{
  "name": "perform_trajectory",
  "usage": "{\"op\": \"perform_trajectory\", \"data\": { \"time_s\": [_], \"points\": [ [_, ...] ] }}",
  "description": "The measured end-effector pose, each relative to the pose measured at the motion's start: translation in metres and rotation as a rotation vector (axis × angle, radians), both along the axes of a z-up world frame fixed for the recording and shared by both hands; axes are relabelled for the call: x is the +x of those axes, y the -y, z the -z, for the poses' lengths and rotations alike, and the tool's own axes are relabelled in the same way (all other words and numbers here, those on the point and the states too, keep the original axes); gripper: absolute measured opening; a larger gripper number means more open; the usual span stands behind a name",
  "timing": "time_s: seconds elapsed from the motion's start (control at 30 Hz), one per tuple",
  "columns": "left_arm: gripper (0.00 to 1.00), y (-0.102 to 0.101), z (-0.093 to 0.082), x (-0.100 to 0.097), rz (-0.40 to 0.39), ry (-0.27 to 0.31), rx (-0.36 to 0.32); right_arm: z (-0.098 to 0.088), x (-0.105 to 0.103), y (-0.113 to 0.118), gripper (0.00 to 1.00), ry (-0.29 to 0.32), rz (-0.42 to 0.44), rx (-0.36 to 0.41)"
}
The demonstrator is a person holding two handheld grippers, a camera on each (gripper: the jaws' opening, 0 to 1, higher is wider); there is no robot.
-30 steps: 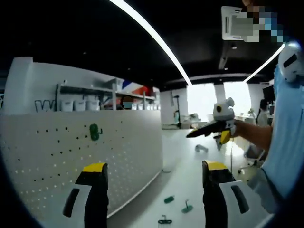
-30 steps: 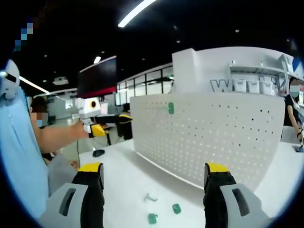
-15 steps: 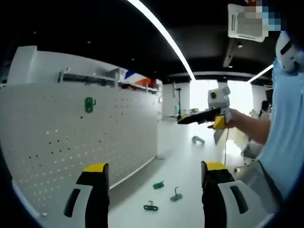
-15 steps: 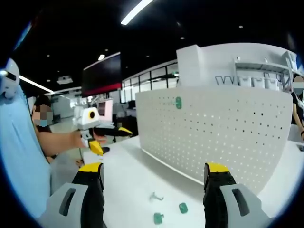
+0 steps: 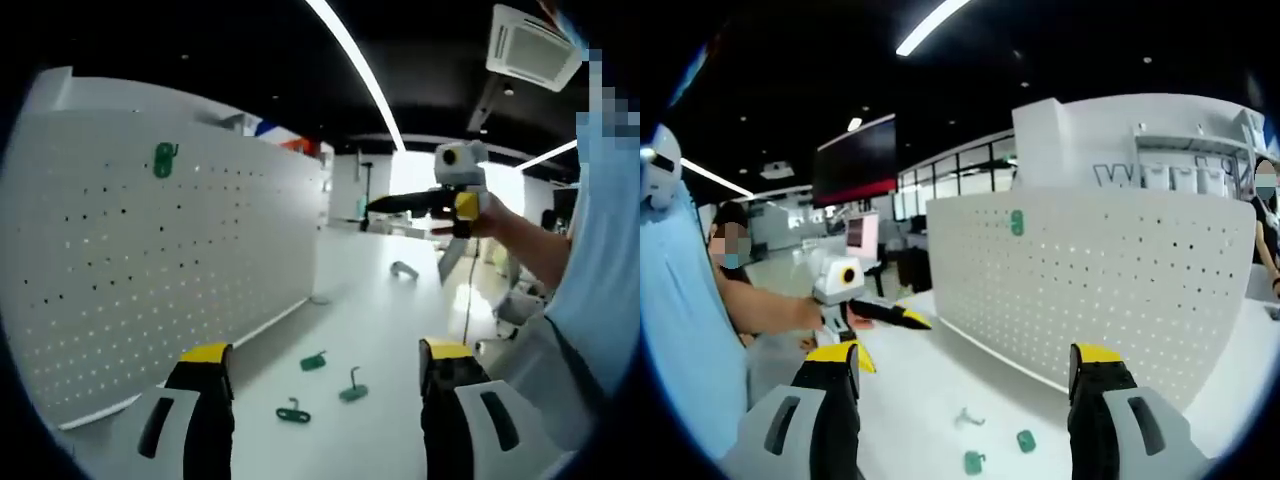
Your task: Insert the hook assembly into the mounting plate slot until the hook locks in place.
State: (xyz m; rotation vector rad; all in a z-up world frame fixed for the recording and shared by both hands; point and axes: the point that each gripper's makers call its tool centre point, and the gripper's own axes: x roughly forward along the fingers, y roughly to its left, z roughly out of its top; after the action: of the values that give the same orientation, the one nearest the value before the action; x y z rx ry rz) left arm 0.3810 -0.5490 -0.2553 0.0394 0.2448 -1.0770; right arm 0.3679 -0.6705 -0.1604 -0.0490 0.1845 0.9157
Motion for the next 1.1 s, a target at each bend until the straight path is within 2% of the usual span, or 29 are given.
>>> {"op": "perform_trajectory", "data": {
  "time_s": [0.07, 0.4, 0.87, 1.1],
  "points": [
    [0.76, 0.003, 0.009, 0.001, 0.009, -0.01, 0.027, 0.0, -0.001, 0.0, 0.87, 0.001, 0.0, 0.001],
    [0.72, 0.016, 0.044, 0.009, 0.035, -0.058, 0.077, 0.001, -0.002, 0.001, 0.87, -0.003, 0.002, -0.001],
    [0.67, 0.014, 0.083, 0.025, 0.007, -0.1, 0.105, 0.003, 0.004, -0.004, 0.87, -0.01, -0.008, -0.014],
    [0.63, 0.02, 0.101, 0.029, 0.012, -0.105, 0.136, 0.008, 0.005, -0.004, 0.87, -0.027, -0.01, -0.019]
  ]
}}
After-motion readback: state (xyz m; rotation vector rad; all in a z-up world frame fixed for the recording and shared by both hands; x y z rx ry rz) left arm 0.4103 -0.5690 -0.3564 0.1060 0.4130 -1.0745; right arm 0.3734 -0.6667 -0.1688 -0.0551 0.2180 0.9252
